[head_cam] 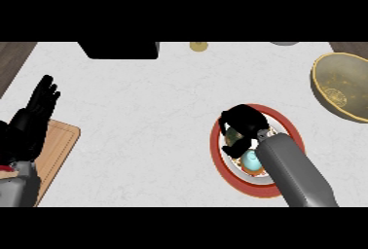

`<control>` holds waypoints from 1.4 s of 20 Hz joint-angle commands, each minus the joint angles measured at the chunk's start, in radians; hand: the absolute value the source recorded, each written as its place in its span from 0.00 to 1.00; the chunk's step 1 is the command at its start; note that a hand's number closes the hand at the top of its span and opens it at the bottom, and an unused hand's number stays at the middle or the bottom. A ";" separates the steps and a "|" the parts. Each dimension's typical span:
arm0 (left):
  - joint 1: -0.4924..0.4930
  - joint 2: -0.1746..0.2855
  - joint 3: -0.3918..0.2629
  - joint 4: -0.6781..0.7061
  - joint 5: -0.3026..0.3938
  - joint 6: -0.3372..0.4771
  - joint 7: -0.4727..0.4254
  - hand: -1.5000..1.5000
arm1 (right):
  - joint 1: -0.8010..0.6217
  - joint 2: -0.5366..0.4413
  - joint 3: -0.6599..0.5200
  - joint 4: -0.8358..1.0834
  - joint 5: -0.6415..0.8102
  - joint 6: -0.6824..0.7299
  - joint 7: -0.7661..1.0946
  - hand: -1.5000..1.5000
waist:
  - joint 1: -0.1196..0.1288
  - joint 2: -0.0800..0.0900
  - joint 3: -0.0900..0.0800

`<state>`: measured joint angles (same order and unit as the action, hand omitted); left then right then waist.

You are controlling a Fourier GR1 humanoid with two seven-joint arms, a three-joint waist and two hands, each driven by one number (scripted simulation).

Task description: Pick the squash from the plate and place it in the bowl

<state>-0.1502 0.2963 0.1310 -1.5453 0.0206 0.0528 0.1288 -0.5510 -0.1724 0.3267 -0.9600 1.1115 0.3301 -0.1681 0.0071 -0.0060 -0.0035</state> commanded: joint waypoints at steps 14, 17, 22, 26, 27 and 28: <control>0.053 -0.054 -0.022 -0.056 -0.069 0.032 0.003 0.50 | 0.170 -0.170 -0.232 -0.245 -0.074 -0.043 0.031 1.00 | -0.014 0.002 0.003; 0.096 -0.055 -0.007 -0.034 -0.044 0.002 -0.052 0.50 | 0.230 -0.218 -0.260 -0.414 -0.087 -0.041 0.047 1.00 | -0.022 0.000 0.002; 0.069 -0.042 0.002 -0.034 -0.037 -0.001 -0.009 0.50 | 0.211 -0.217 -0.403 -0.633 -0.153 -0.112 0.129 1.00 | -0.045 -0.007 0.003; 0.042 -0.022 0.021 -0.039 -0.026 -0.005 0.043 0.50 | 0.203 -0.240 -0.557 -0.758 -0.285 -0.057 0.161 1.00 | -0.033 -0.003 0.004; 0.010 -0.011 0.035 0.001 -0.027 -0.008 0.016 0.50 | 0.188 -0.249 -0.581 -0.809 -0.329 0.010 0.191 1.00 | -0.035 -0.001 0.003; 0.023 -0.021 0.040 0.020 -0.013 -0.020 -0.028 0.50 | 0.157 -0.251 -0.625 -0.796 -0.373 0.038 0.216 1.00 | -0.028 0.001 0.002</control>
<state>-0.1127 0.2731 0.1578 -1.5580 -0.0057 0.0472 0.1283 -0.3652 -0.4104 -0.1806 -1.6641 0.8516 0.2996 -0.0118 -0.0281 -0.0087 -0.0008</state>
